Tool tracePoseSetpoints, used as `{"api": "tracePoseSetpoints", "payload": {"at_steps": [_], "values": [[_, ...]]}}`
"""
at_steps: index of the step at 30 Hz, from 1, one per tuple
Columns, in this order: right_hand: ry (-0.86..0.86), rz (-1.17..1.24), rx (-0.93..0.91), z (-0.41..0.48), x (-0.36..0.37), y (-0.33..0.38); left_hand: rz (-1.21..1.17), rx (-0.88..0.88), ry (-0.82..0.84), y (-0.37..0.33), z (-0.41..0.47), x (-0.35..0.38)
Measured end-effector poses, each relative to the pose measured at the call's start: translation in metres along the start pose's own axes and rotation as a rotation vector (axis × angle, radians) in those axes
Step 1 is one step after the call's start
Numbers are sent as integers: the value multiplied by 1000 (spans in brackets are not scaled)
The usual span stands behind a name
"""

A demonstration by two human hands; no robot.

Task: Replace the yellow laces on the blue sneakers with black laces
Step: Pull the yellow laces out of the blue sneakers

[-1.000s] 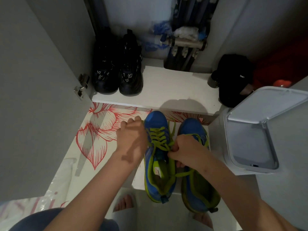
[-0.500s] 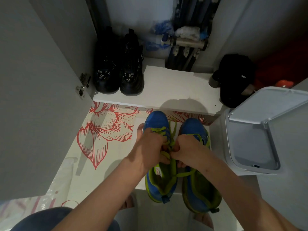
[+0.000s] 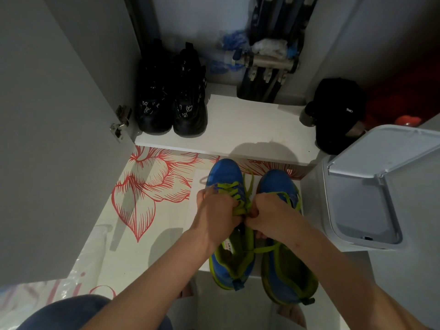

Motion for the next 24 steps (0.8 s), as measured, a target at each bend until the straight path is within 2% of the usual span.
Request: {"api": "tracePoseSetpoints", "payload": {"at_steps": [5, 9, 12, 15, 16, 20, 22, 24], "values": [[17, 24, 1, 0, 0, 0, -219, -72, -17, 7, -2, -12], [43, 47, 3, 0, 1, -1, -365, -183, -191, 26, -5, -35], [44, 34, 11, -1, 1, -1, -461, -223, -257, 29, -8, -40], [44, 28, 27, -1, 0, -2, -580, -293, -442, 38, -13, -45], [46, 25, 28, -1, 1, -2, -585, -316, -437, 40, -14, -45], [-23, -61, -4, -6, -4, 2, -465, -387, -69, 42, -23, -35], [-150, -27, -68, -7, -9, 7, -434, -417, -5, 45, -29, -39], [-252, 29, -186, -6, -9, 15, -305, -386, 19, 45, -31, -45]]}}
Point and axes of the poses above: each hand's wrist, its own z-axis towards the middle knuckle, its own x-axis out of the palm, y = z × x, the point moved 3 cm from there along z, towards the middle knuckle, and after that the axes turned 15 degrees about x, right-handed, at the moved point
